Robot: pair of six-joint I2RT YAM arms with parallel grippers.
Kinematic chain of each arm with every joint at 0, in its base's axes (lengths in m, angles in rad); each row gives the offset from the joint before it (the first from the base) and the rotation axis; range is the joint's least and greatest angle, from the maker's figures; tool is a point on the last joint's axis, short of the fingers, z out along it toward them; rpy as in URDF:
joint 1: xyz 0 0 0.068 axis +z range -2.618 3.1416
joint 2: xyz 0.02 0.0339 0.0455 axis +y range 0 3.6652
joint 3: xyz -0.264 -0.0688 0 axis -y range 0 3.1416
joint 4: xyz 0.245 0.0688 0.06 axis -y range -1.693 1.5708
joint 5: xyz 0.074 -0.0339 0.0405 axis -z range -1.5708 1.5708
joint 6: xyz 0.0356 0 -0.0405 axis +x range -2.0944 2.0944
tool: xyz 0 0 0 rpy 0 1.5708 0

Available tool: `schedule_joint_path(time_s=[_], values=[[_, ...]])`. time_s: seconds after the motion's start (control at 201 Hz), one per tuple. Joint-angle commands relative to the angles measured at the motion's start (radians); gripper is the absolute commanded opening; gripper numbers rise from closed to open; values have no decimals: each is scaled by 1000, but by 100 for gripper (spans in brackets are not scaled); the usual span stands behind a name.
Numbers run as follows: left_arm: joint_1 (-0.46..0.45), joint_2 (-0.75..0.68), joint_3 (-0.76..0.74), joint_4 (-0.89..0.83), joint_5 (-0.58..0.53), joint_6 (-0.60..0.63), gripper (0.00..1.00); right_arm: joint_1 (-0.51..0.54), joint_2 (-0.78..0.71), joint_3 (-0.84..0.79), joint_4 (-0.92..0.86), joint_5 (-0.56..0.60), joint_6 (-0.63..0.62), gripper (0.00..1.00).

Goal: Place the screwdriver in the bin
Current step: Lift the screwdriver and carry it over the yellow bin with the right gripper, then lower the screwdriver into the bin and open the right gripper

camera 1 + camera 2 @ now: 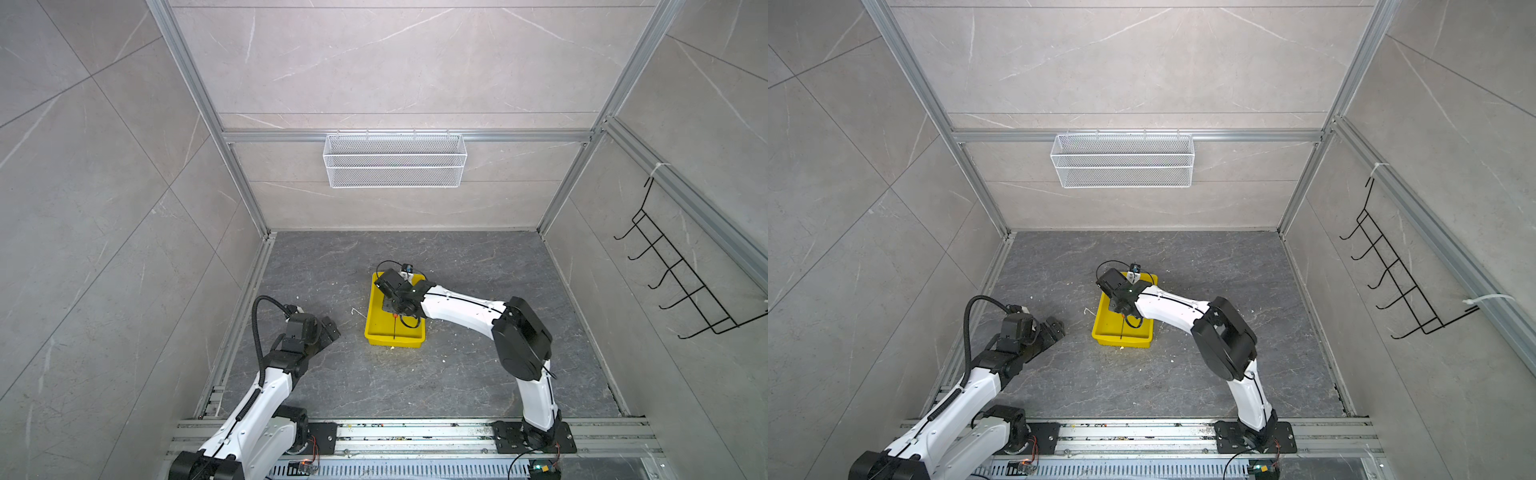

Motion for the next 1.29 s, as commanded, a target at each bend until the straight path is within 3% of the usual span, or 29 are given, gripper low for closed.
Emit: schedule_joint_path(time_s=[0.0, 0.09, 0.408, 0.592, 0.801, 0.97, 1.204, 1.284], values=[[-1, -11, -2, 14, -6, 14, 100, 3, 66, 88, -21, -35, 60, 15], [-1, -5, 0, 14, 5, 18, 100, 2, 103, 108, -10, -45, 70, 23], [-1, -20, -6, 8, -8, 13, 100, 3, 144, 206, -76, 10, 20, 24], [-1, -33, -7, 2, -32, 6, 100, 2, 121, 222, -140, 2, -16, 41], [-1, -61, -20, -4, -22, 4, 100, -1, 97, 210, -171, 1, -13, 43], [-2, -48, -15, -5, -20, 5, 100, -1, -125, 9, -75, 90, -109, 43], [-2, -14, -12, 17, 19, 16, 100, -10, -551, -350, -127, 451, -262, 50], [-2, 16, 4, 5, 8, 16, 100, -42, -685, -467, -125, 525, -328, 50]])
